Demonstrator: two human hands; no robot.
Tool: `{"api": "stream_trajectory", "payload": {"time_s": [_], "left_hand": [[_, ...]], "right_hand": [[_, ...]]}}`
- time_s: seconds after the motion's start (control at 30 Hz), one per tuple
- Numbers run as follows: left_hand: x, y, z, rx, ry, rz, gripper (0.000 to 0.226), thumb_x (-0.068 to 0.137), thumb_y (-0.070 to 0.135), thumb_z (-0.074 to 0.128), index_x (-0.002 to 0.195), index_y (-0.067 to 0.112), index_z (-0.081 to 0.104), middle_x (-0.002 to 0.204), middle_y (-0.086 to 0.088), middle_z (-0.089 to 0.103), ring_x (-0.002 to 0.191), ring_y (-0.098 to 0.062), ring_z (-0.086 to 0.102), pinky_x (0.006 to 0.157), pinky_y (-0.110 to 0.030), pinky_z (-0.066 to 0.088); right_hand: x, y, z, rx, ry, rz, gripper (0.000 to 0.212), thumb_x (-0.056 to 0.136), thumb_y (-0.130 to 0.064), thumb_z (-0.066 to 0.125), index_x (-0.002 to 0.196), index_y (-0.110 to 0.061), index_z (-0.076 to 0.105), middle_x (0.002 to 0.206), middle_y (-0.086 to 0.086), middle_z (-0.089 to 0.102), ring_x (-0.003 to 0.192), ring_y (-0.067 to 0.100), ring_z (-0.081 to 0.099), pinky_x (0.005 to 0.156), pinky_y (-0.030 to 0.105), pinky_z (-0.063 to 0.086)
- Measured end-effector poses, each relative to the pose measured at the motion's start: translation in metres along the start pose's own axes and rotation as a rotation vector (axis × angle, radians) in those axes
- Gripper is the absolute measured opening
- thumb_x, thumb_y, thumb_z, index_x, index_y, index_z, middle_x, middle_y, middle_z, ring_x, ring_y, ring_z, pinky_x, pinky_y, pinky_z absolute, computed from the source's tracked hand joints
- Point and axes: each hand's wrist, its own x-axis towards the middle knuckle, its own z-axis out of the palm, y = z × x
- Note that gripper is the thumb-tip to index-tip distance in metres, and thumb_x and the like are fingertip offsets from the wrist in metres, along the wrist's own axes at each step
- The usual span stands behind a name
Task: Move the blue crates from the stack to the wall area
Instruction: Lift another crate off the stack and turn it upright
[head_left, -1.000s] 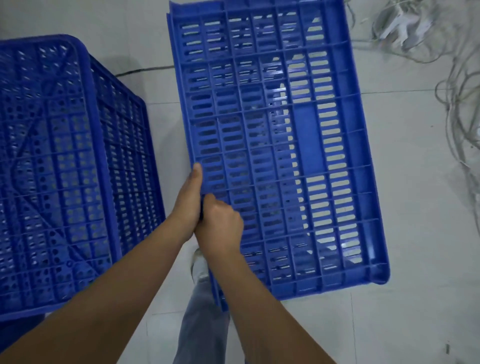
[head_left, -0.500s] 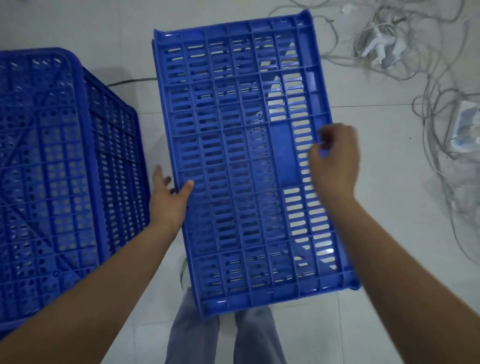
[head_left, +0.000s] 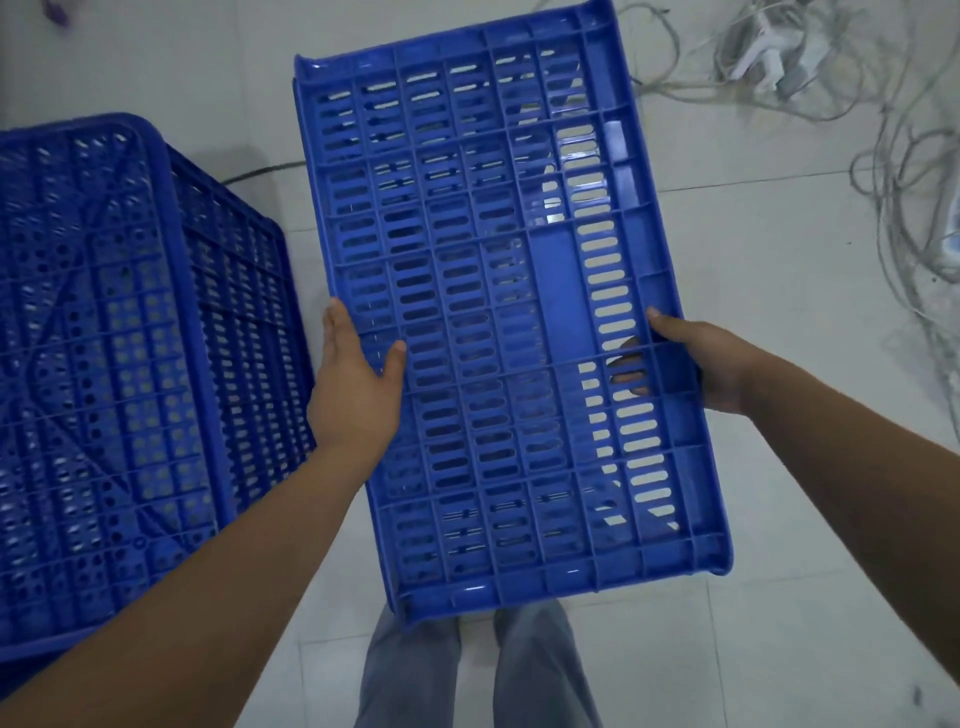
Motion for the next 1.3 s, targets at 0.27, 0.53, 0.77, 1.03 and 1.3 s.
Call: {"api": "stream_trajectory", "payload": {"time_s": [0.27, 0.53, 0.77, 1.03, 1.3], "left_hand": [[0.0, -0.001, -0.009, 0.157, -0.014, -0.048, 0.089, 0.09, 0.063, 0.037, 0.153, 0.022, -0.009, 0.163, 0.006, 0.003, 0.136, -0.024, 0.042, 0.077, -0.04, 0.051], [0.021, -0.024, -0.02, 0.1, -0.196, -0.219, 0.096, 0.082, 0.072, 0.037, 0.153, 0.028, -0.011, 0.098, -0.024, 0.063, 0.058, -0.031, 0.05, 0.049, -0.034, 0.032], [0.026, 0.02, -0.006, -0.295, -0.44, -0.441, 0.083, 0.088, 0.071, 0.017, 0.152, 0.019, 0.022, 0.161, -0.004, 0.018, 0.147, -0.028, 0.02, 0.118, -0.05, 0.017], [-0.024, 0.035, -0.01, -0.829, -0.326, -0.214, 0.1, 0.064, 0.081, 0.054, 0.144, 0.022, 0.042, 0.15, 0.0, 0.043, 0.138, -0.016, 0.04, 0.117, -0.041, 0.029], [0.01, -0.002, -0.034, -0.465, -0.211, -0.156, 0.033, 0.091, 0.004, 0.051, 0.124, 0.01, 0.049, 0.105, -0.012, 0.063, 0.091, -0.025, 0.062, 0.077, -0.037, 0.055]], "right_hand": [[-0.027, 0.006, 0.023, 0.036, 0.008, -0.192, 0.032, 0.098, -0.029, 0.047, 0.081, -0.007, 0.063, 0.061, 0.004, 0.074, 0.053, 0.019, 0.071, 0.052, 0.033, 0.06], [-0.066, -0.009, 0.064, -0.01, 0.024, -0.415, 0.027, 0.098, -0.01, 0.044, 0.077, 0.001, 0.059, 0.062, 0.007, 0.068, 0.056, 0.023, 0.07, 0.056, 0.044, 0.06], [-0.081, 0.003, 0.11, -0.159, 0.196, -0.465, 0.039, 0.091, -0.006, 0.047, 0.053, -0.007, 0.035, 0.031, -0.01, 0.045, 0.034, -0.002, 0.051, 0.037, 0.006, 0.039], [-0.066, 0.018, 0.196, -0.354, 0.138, -0.457, 0.028, 0.084, -0.02, 0.057, 0.06, -0.016, 0.044, 0.06, 0.003, 0.052, 0.059, 0.02, 0.044, 0.056, 0.025, 0.031], [-0.054, 0.033, 0.24, -0.259, -0.265, -0.388, 0.033, 0.085, -0.014, 0.061, 0.114, 0.002, 0.061, 0.113, 0.018, 0.067, 0.091, 0.023, 0.061, 0.069, 0.021, 0.05]]}}
